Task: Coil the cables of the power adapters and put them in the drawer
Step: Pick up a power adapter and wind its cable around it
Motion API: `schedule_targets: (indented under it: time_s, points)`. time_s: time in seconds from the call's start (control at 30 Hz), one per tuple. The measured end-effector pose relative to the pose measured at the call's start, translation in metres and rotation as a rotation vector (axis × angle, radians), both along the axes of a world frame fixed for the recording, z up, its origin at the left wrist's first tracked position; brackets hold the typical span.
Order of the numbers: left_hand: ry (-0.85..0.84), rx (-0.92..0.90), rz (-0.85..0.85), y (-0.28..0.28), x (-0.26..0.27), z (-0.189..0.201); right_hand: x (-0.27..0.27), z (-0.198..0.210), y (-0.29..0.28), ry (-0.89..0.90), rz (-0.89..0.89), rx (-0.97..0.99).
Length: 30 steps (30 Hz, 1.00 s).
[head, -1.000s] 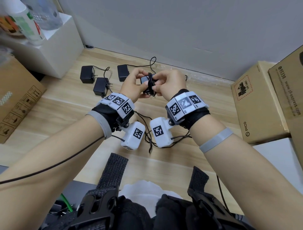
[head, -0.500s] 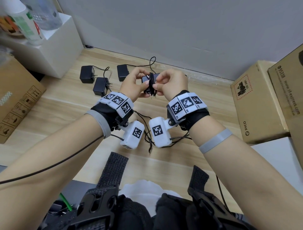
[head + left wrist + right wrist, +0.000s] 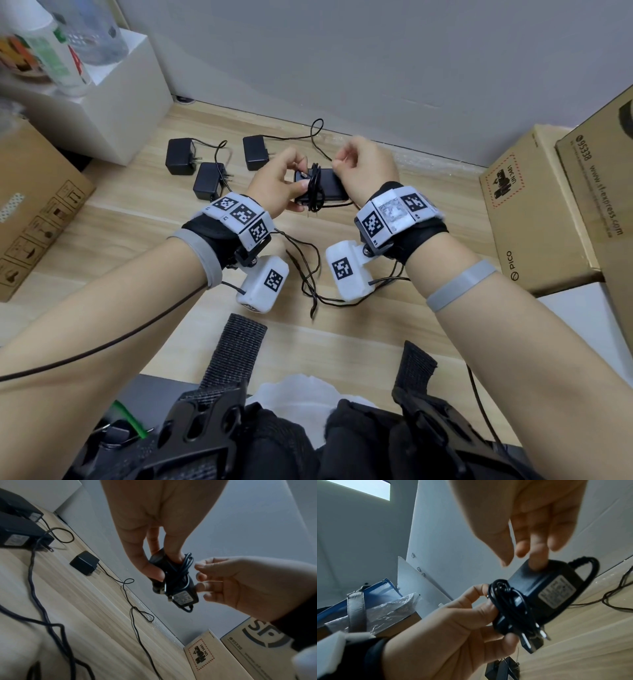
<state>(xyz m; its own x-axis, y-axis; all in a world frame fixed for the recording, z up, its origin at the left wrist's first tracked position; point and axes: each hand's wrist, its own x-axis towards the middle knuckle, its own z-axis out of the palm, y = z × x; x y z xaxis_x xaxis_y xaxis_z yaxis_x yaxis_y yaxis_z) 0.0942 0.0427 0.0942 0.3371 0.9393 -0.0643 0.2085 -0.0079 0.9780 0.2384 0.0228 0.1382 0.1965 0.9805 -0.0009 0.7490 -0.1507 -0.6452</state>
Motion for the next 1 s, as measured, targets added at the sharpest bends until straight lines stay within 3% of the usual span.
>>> schedule_targets:
  time_s: [0.13,0.27,0.47,0.53,0.77,1.0]
  points:
    - [-0.017,0.006,-0.139,-0.001,0.002,0.009,-0.002,-0.001,-0.001,0.195,0.108,-0.152]
    - [0.008,0.081,-0.154,0.002,0.0,0.015,0.004,0.002,-0.004,0.297,0.186,-0.277]
    - [0.06,0.182,-0.181,0.002,-0.005,0.013,0.006,-0.007,-0.01,0.424,0.15,-0.356]
    - [-0.009,0.139,-0.185,0.002,-0.005,0.011,0.006,-0.01,-0.013,0.503,0.135,-0.378]
    - [-0.313,-0.064,0.056,-0.004,0.003,0.009,0.004,-0.022,-0.019,0.875,-0.015,-0.387]
    - [-0.408,-0.233,0.218,0.001,0.009,0.016,0.005,-0.016,-0.02,0.859,0.004,-0.322]
